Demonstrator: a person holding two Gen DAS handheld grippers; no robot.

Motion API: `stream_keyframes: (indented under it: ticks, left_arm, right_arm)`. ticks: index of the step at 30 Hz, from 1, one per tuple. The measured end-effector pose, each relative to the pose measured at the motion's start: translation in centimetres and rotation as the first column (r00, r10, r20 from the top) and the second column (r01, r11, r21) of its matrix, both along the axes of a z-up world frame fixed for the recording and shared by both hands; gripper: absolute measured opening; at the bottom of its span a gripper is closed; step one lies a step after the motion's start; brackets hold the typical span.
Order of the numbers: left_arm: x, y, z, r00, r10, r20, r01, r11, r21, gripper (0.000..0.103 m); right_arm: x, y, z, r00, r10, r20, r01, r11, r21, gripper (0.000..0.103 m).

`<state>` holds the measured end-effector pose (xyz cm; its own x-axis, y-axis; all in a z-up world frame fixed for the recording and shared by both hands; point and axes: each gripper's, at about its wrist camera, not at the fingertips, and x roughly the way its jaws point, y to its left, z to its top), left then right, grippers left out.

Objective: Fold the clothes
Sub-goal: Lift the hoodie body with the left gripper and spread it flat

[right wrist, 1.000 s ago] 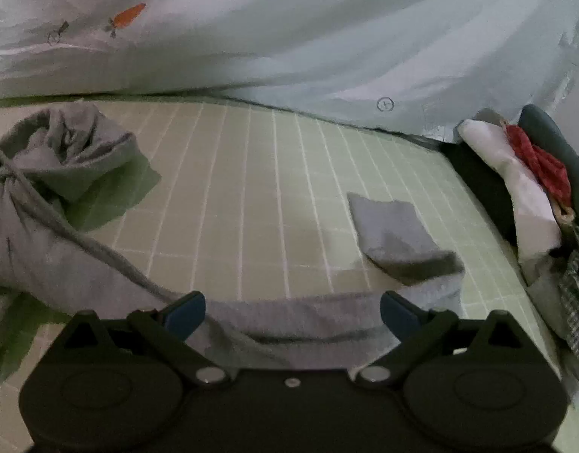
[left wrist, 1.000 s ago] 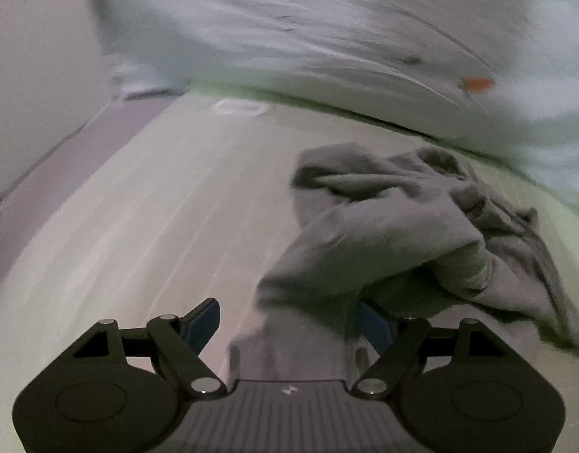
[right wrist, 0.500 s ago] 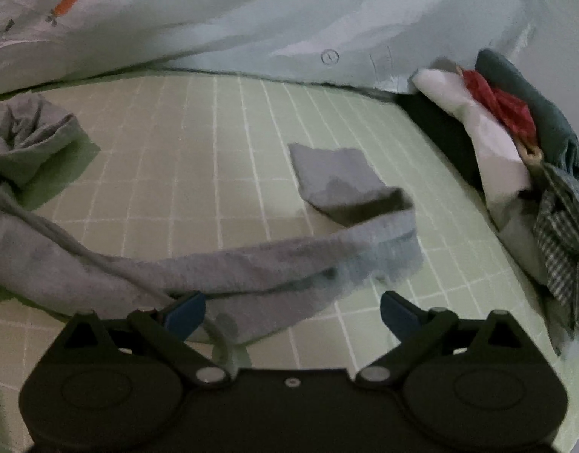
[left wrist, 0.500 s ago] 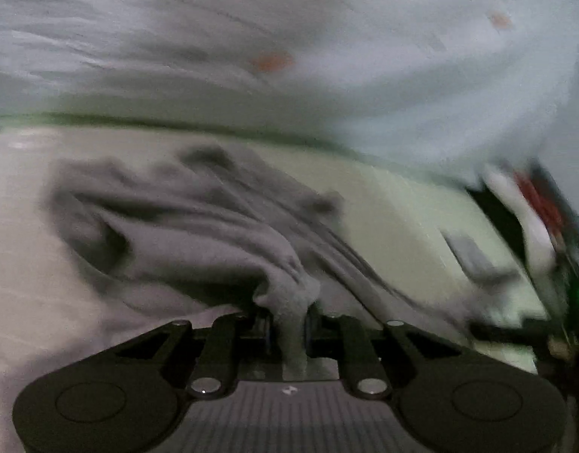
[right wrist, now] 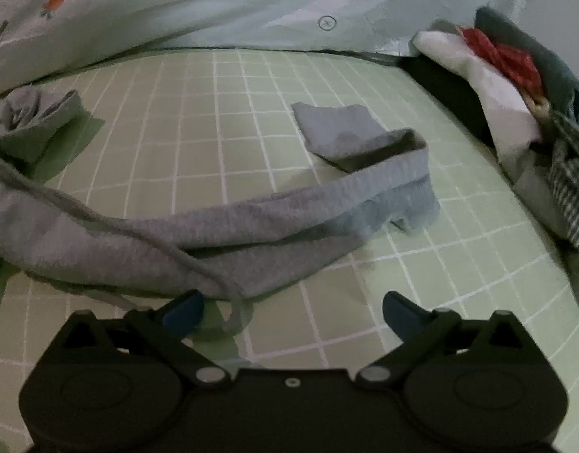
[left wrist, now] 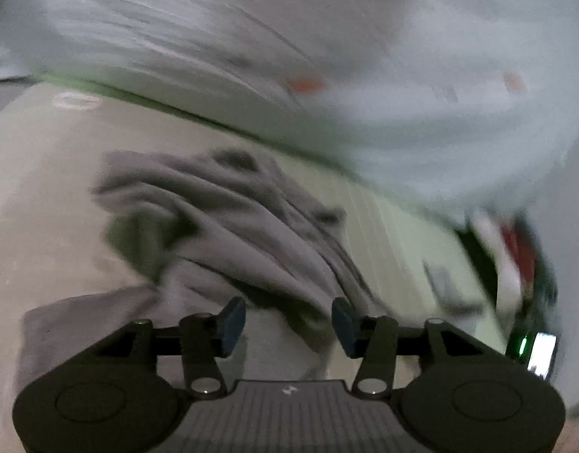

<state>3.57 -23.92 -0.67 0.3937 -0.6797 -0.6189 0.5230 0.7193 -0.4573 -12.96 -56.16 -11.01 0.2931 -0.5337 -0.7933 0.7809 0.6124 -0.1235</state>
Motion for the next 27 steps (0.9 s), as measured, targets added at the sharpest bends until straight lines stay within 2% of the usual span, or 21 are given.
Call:
stream_keyframes:
  ticks: [2,5,10,14,16,17,18,19,21,24,27]
  left_arm:
    - [0.9,1.7,0.0,0.995,0.095,-0.011,-0.095,0.995,-0.002,0.052]
    - [3.0,2.5,-0.9,0.984,0.175,-0.022,-0.173,0.982,0.077,0.052]
    - [5.9,1.6,-2.0,0.992,0.123,-0.020,-0.120,0.988,0.095,0.052]
    - [8.4,-0.4,-3.6,0.997,0.072,-0.026,-0.068,0.986,0.153,0.050]
    - [9.6,-0.9,-4.5,0.998,0.057,-0.032,-0.051,0.986,0.157,0.034]
    - [10.2,-1.0,-5.0,0.998,0.054,-0.036,-0.047,0.985,0.168,0.008]
    - [10.7,-1.0,-5.4,0.998,0.053,-0.038,-0.045,0.983,0.178,0.002]
    - [11.1,-0.7,-5.4,0.998,0.059,-0.027,-0.053,0.982,0.182,0.002]
    - [11.5,0.6,-4.4,0.997,0.070,0.014,-0.071,0.982,0.177,0.002]
    - [11.5,3.3,-1.3,0.991,0.078,0.108,-0.094,0.983,0.158,0.002]
    - [11.7,6.5,3.4,0.963,0.110,0.246,-0.145,0.981,0.129,0.002]
  right_arm:
    - [-0.1,0.0,-0.1,0.999,-0.028,0.017,0.027,1.000,0.013,0.103]
    - [-0.2,0.2,-0.3,0.997,-0.069,0.042,0.068,0.997,0.025,0.103]
    - [-0.5,0.6,-0.6,0.989,-0.130,0.075,0.128,0.991,0.036,0.103]
    - [-0.8,1.0,-0.7,0.980,-0.174,0.098,0.170,0.984,0.048,0.103]
    - [-0.9,1.5,-0.8,0.977,-0.185,0.101,0.182,0.983,0.037,0.103]
    - [-0.9,1.7,-0.8,0.976,-0.190,0.103,0.188,0.982,0.030,0.103]
    - [-1.0,2.0,-0.8,0.975,-0.194,0.104,0.193,0.981,0.025,0.103]
    - [-1.0,2.3,-0.8,0.974,-0.198,0.106,0.197,0.980,0.020,0.103]
    - [-1.1,2.8,-0.9,0.972,-0.206,0.110,0.206,0.979,0.009,0.103]
    - [-1.2,3.6,-0.9,0.973,-0.204,0.108,0.206,0.979,-0.006,0.103]
    - [-1.2,4.0,-0.9,0.974,-0.202,0.105,0.205,0.979,-0.020,0.103]
